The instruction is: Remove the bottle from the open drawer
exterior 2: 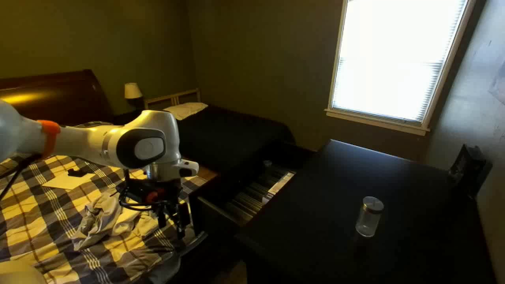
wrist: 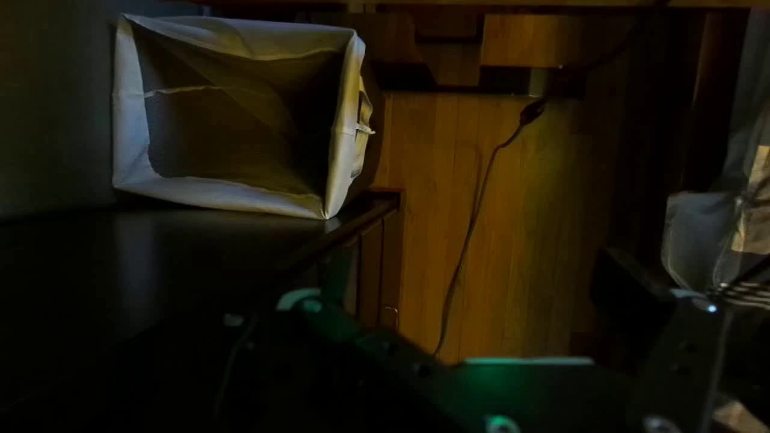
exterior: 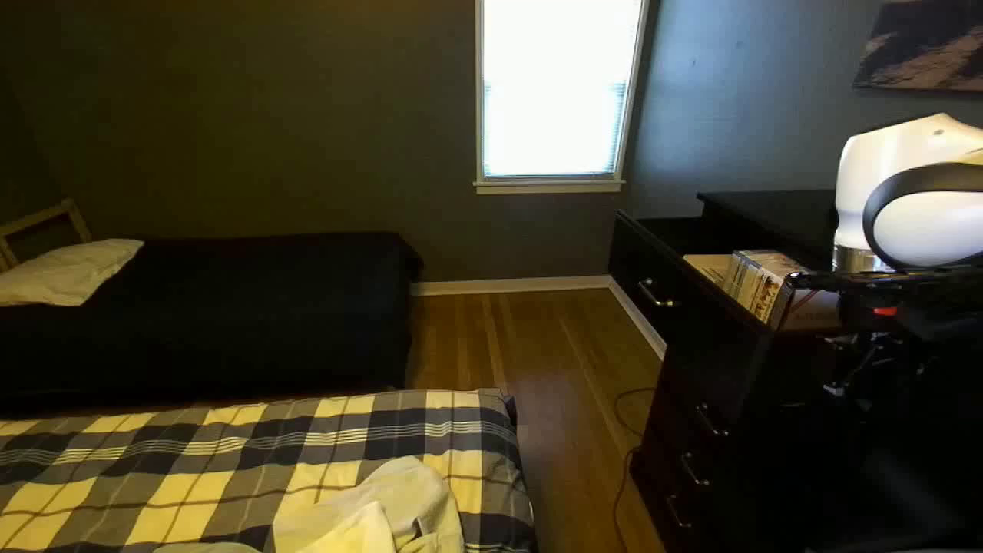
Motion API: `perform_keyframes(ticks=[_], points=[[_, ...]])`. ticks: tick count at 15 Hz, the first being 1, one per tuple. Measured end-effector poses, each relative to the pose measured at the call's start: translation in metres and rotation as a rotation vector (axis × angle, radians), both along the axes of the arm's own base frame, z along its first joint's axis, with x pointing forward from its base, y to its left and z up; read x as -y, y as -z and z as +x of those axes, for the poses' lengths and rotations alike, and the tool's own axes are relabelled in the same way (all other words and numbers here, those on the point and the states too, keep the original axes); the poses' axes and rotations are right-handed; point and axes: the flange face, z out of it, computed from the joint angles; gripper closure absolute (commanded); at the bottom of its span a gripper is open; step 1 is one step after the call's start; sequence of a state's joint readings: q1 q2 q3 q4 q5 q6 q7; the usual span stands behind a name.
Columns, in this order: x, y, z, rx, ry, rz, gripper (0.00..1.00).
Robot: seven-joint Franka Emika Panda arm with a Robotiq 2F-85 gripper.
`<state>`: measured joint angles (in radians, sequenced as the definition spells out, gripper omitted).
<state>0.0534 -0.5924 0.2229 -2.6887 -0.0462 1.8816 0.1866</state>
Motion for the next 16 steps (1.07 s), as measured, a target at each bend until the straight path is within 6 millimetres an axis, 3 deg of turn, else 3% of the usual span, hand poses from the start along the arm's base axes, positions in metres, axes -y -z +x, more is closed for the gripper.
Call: perform_keyframes(ticks=[12, 16], points=[[0.000, -0.001, 0.001, 0.003, 0.001, 0.004, 0.00], [0.000, -0.037, 0.022, 0.076, 0.021, 0.043, 0.00]])
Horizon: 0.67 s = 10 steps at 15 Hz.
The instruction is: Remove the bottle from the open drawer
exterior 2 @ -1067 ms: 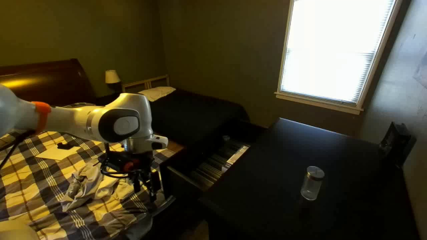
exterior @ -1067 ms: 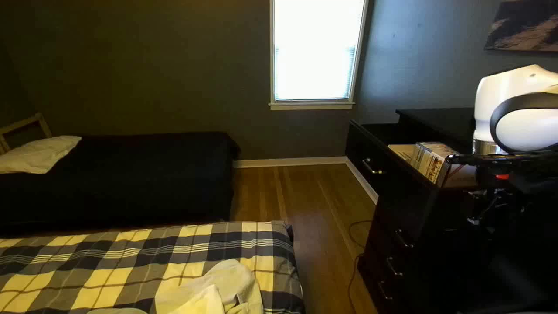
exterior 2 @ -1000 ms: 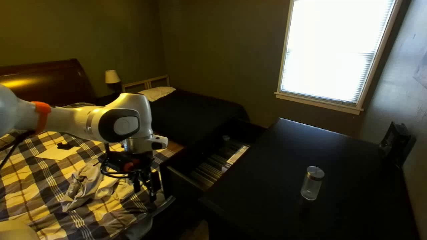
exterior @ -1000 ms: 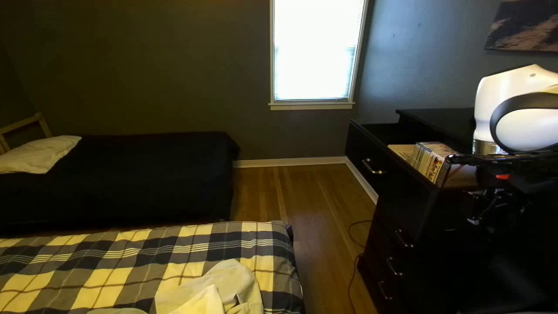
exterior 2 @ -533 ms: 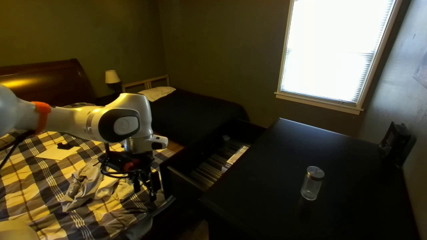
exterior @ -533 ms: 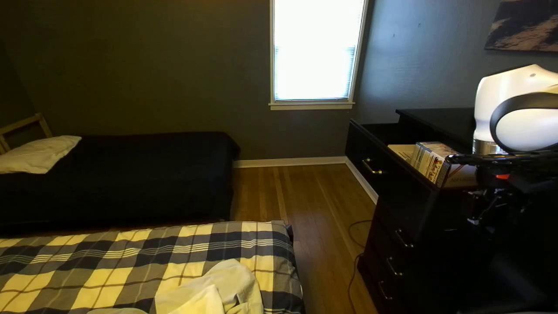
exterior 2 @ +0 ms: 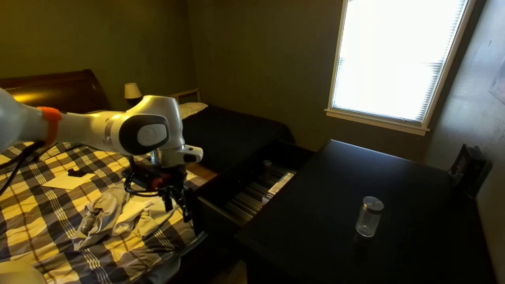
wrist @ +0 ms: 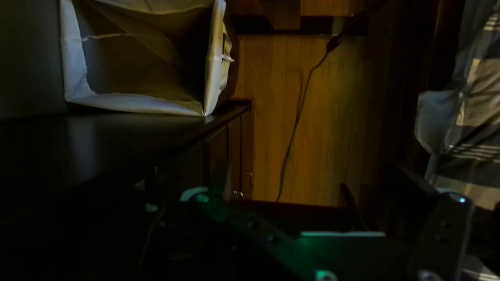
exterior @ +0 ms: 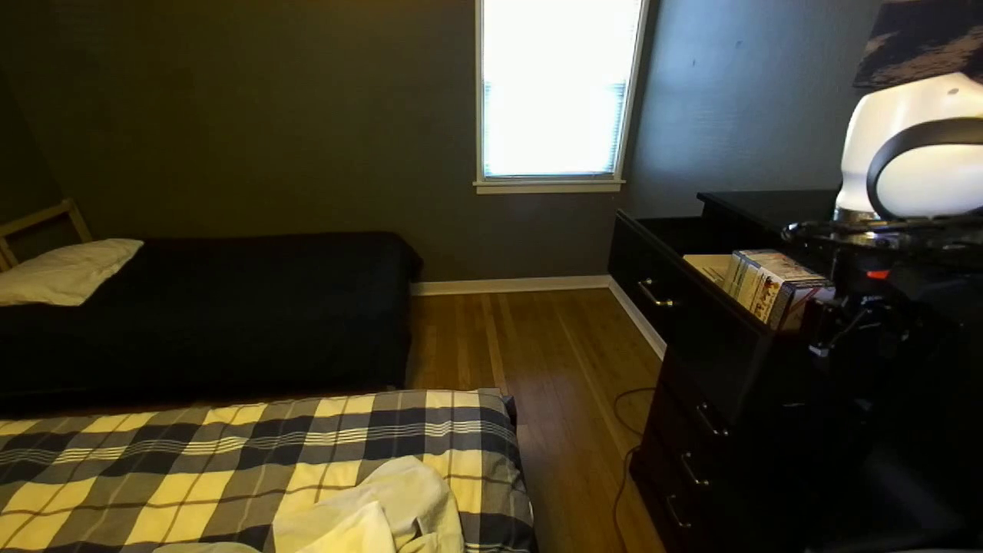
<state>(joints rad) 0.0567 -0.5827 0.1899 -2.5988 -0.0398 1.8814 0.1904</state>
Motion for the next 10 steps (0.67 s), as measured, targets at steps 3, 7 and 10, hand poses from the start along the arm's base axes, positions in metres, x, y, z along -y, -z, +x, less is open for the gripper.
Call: perform_keyframes(ticks=[3, 7, 10], points=[[0.008, -0.037, 0.027, 0.063, 0.035, 0.042, 0.00], [0.029, -0.073, 0.074, 0.122, 0.169, 0.095, 0.00], [0.041, -0.083, 0.115, 0.142, 0.317, 0.115, 0.00]])
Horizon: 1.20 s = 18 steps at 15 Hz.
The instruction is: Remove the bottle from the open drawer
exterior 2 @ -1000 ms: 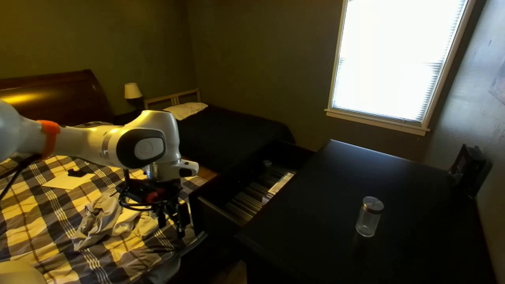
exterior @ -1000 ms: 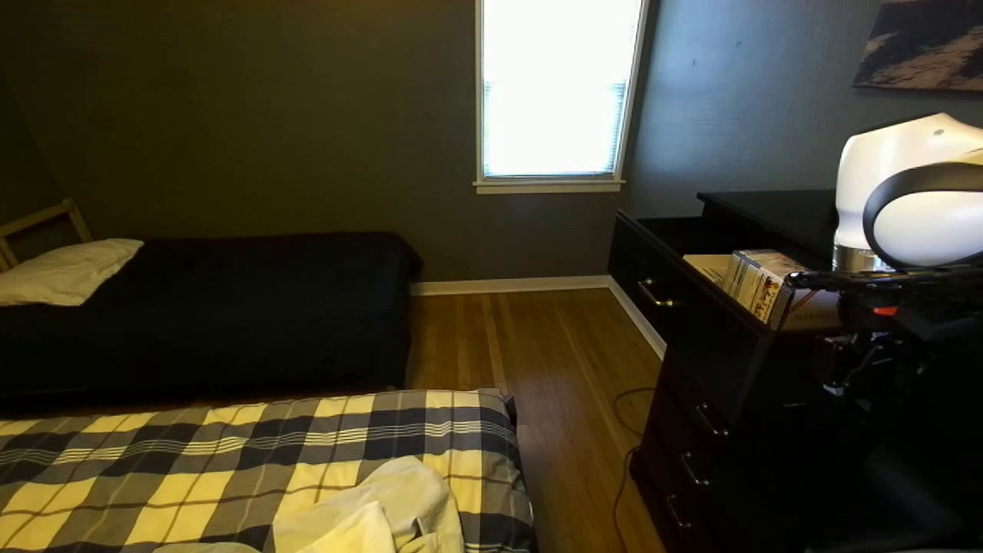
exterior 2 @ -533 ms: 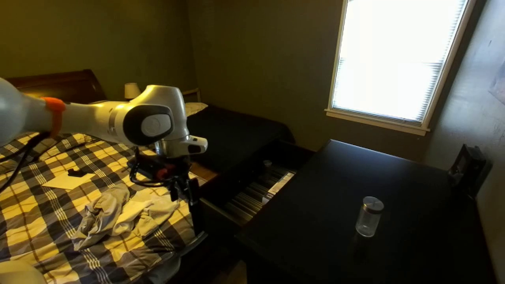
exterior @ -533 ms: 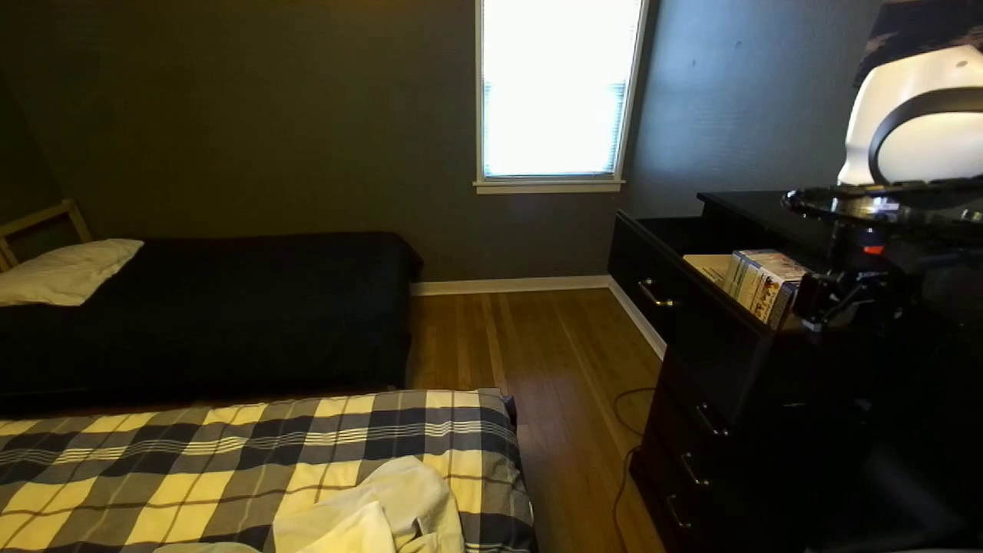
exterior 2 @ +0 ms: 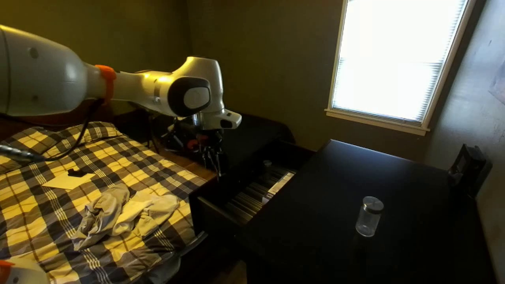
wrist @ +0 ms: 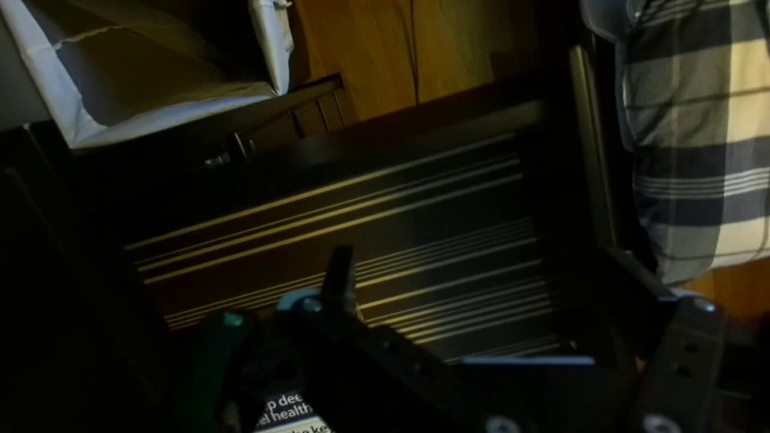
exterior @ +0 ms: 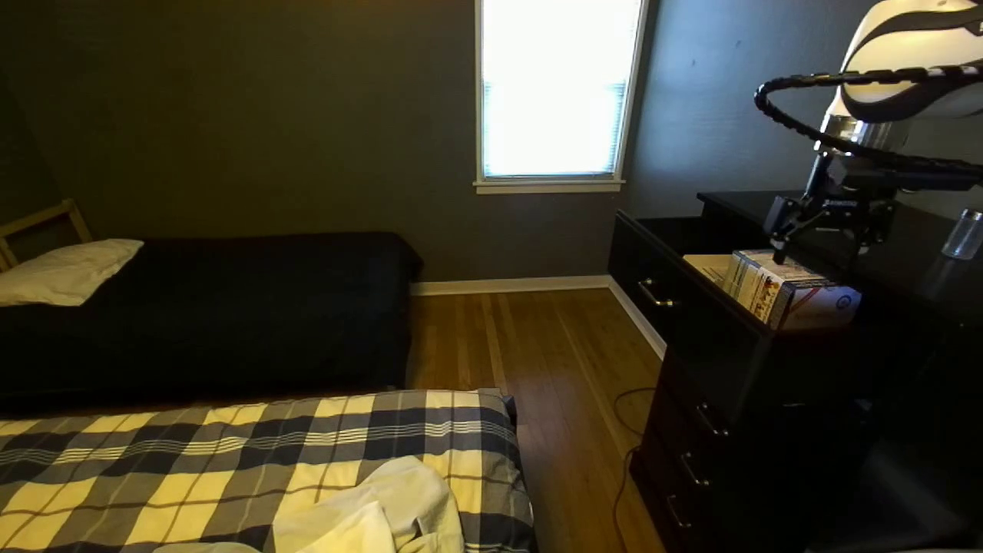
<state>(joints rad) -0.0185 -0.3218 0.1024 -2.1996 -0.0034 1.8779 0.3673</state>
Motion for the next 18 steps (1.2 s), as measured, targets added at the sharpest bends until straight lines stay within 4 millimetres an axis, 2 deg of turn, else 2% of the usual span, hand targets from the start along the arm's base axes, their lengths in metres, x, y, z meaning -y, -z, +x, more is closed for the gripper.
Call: perform_keyframes(ticks=[7, 12, 15, 18], points=[[-0.003, 0.012, 0.101, -0.013, 0.349, 0.081, 0.00], [0.005, 0.020, 0.170, -0.008, 0.602, 0.159, 0.00], [0.014, 0.023, 0.203, -0.001, 0.752, 0.203, 0.00], [0.025, 0.032, 0.227, -0.002, 0.907, 0.222, 0.00]])
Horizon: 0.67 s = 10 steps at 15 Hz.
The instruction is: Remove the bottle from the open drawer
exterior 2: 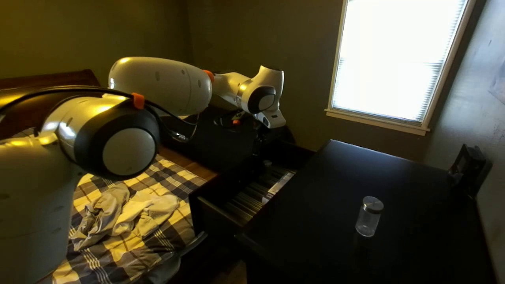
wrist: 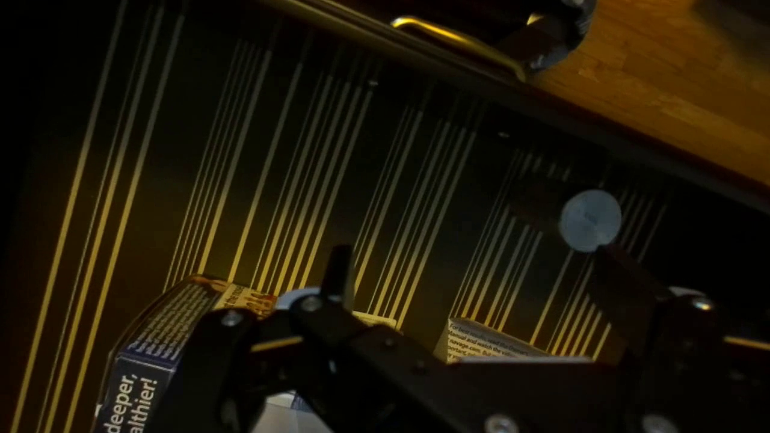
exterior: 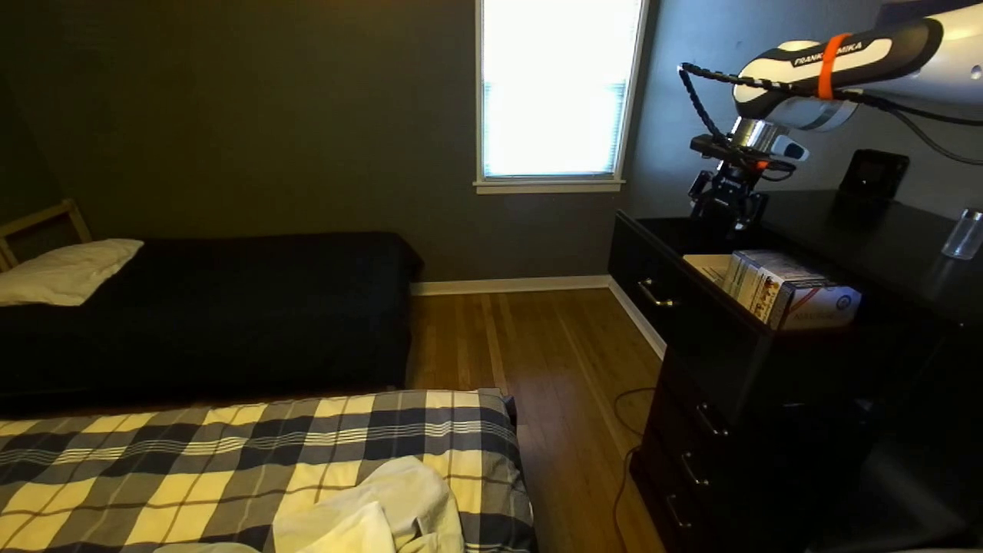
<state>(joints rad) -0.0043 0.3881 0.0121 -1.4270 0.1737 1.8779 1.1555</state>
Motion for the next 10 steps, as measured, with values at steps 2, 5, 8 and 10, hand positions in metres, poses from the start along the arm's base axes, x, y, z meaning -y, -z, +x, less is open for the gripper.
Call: perform_keyframes(ticks=[2, 5, 8, 10], points=[[0.005, 0.009, 0.012, -0.015, 0.101, 0.015, 0.00], [0.005, 0.013, 0.020, -0.020, 0.157, 0.026, 0.00], [0.004, 0.010, 0.021, -0.016, 0.168, 0.029, 0.00], [0.004, 0.010, 0.021, -0.015, 0.168, 0.029, 0.00]])
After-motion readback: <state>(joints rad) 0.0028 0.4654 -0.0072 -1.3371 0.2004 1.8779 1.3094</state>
